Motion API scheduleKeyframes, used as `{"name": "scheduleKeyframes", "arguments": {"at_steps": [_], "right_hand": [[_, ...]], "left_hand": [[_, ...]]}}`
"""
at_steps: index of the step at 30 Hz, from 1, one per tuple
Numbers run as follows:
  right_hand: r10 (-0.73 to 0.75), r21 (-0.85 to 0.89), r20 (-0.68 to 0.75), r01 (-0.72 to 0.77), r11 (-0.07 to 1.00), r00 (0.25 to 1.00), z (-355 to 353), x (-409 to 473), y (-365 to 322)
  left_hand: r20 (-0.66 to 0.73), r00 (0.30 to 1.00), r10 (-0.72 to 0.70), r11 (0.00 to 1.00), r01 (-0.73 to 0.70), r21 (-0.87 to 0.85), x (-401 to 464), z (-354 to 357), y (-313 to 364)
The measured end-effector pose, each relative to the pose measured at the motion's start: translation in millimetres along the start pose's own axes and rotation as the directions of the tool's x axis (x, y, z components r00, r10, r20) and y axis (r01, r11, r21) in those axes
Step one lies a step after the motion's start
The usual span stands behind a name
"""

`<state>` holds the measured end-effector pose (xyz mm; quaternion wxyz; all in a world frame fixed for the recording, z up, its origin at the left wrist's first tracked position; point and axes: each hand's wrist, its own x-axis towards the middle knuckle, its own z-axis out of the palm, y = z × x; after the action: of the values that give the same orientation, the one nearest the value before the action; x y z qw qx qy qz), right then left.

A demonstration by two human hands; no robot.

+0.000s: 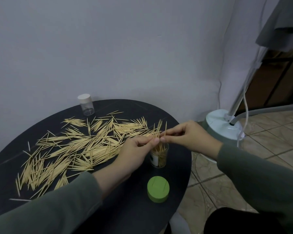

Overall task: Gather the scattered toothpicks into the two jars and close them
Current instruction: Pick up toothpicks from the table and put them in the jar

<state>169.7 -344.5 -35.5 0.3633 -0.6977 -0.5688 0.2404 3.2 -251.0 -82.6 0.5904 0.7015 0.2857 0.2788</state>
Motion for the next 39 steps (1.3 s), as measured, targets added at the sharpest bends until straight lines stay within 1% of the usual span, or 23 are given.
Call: {"name": "scheduleKeyframes", "arguments": {"at_steps": [6, 10, 12, 13, 14, 15, 16, 17, 18, 19, 21, 23, 24, 25, 27, 28, 30, 31, 33, 34, 36, 38, 39], "right_hand": [[-0.031, -0.084, 0.008, 0.032, 0.996, 0.999, -2, -1, 0], [-0.037, -0.167, 0.045, 0.044, 0.985, 0.998, -8, -3, -4], [0.003, -0.235, 0.085, 0.017, 0.972, 0.996, -8, -3, -3], [0.034, -0.270, 0.114, -0.002, 0.963, 0.993, -7, -3, -2], [0.058, -0.307, 0.141, -0.012, 0.952, 0.988, -5, -3, -1], [0.068, -0.347, 0.158, -0.009, 0.938, 0.985, -3, -2, -1], [0.057, -0.378, 0.168, 0.011, 0.926, 0.984, -2, -2, -1], [0.032, -0.387, 0.171, 0.037, 0.921, 0.985, 0, -2, -1], [0.006, -0.381, 0.168, 0.059, 0.923, 0.986, 1, -1, -1], [-0.009, -0.370, 0.162, 0.070, 0.927, 0.987, 1, 0, 0], [-0.014, -0.354, 0.152, 0.068, 0.933, 0.988, 0, 2, 3], [-0.007, -0.353, 0.144, 0.058, 0.934, 0.990, 0, 3, 5], [-0.006, -0.357, 0.142, 0.057, 0.932, 0.990, 0, 4, 5], [-0.004, -0.362, 0.145, 0.057, 0.931, 0.989, 0, 4, 5], [0.012, -0.388, 0.162, 0.053, 0.920, 0.987, -1, 4, 2], [0.032, -0.422, 0.183, 0.049, 0.905, 0.983, -2, 3, 0], [0.095, -0.526, 0.241, 0.048, 0.849, 0.966, -3, 3, -3], [0.126, -0.580, 0.256, 0.048, 0.813, 0.958, -4, 4, -4], [0.156, -0.646, 0.243, 0.040, 0.762, 0.958, -3, 8, -2], [0.141, -0.654, 0.220, 0.039, 0.756, 0.965, -1, 10, 1], [0.084, -0.646, 0.163, 0.042, 0.763, 0.983, 5, 18, 7], [0.053, -0.628, 0.113, 0.030, 0.778, 0.992, 13, 25, 12], [0.045, -0.620, 0.098, 0.026, 0.784, 0.994, 17, 28, 15]], "left_hand": [[0.004, 1.000, -0.001, 0.998, 0.001, -0.059, 0, -2, 1], [0.015, 1.000, 0.008, 0.997, -0.007, -0.081, -2, -2, 3], [-0.030, 0.998, 0.057, 0.998, -0.057, -0.001, -2, -4, 4], [-0.049, 0.992, 0.119, 0.989, -0.114, 0.098, -1, -7, 4], [-0.037, 0.976, 0.216, 0.950, -0.201, 0.240, 0, -10, 5], [0.029, 0.946, 0.324, 0.864, -0.308, 0.399, 1, -14, 6], [0.142, 0.901, 0.409, 0.737, -0.419, 0.531, 1, -17, 7], [0.266, 0.850, 0.455, 0.599, -0.513, 0.615, 2, -19, 8], [0.361, 0.809, 0.464, 0.479, -0.572, 0.665, 2, -20, 8], [0.406, 0.786, 0.466, 0.408, -0.598, 0.690, 1, -21, 9], [0.455, 0.726, 0.516, 0.293, -0.649, 0.702, 1, -25, 9], [0.537, 0.634, 0.556, 0.131, -0.705, 0.697, 1, -30, 5], [0.560, 0.617, 0.553, 0.105, -0.719, 0.688, 2, -32, 3], [0.557, 0.621, 0.551, 0.130, -0.724, 0.678, 2, -35, 2], [0.499, 0.651, 0.572, 0.258, -0.720, 0.644, 2, -36, 3], [0.461, 0.672, 0.580, 0.322, -0.709, 0.627, 1, -36, 4], [0.382, 0.709, 0.592, 0.387, -0.666, 0.637, 2, -34, 7], [0.335, 0.739, 0.584, 0.406, -0.624, 0.668, 4, -34, 9], [0.244, 0.846, 0.474, 0.452, -0.472, 0.757, 8, -37, 10], [0.219, 0.898, 0.382, 0.451, -0.388, 0.804, 10, -40, 10], [0.186, 0.963, 0.194, 0.390, -0.250, 0.886, 11, -47, 12], [0.146, 0.989, 0.014, 0.301, -0.144, 0.943, 9, -53, 17], [0.125, 0.989, -0.077, 0.263, -0.101, 0.959, 8, -55, 20]]}}
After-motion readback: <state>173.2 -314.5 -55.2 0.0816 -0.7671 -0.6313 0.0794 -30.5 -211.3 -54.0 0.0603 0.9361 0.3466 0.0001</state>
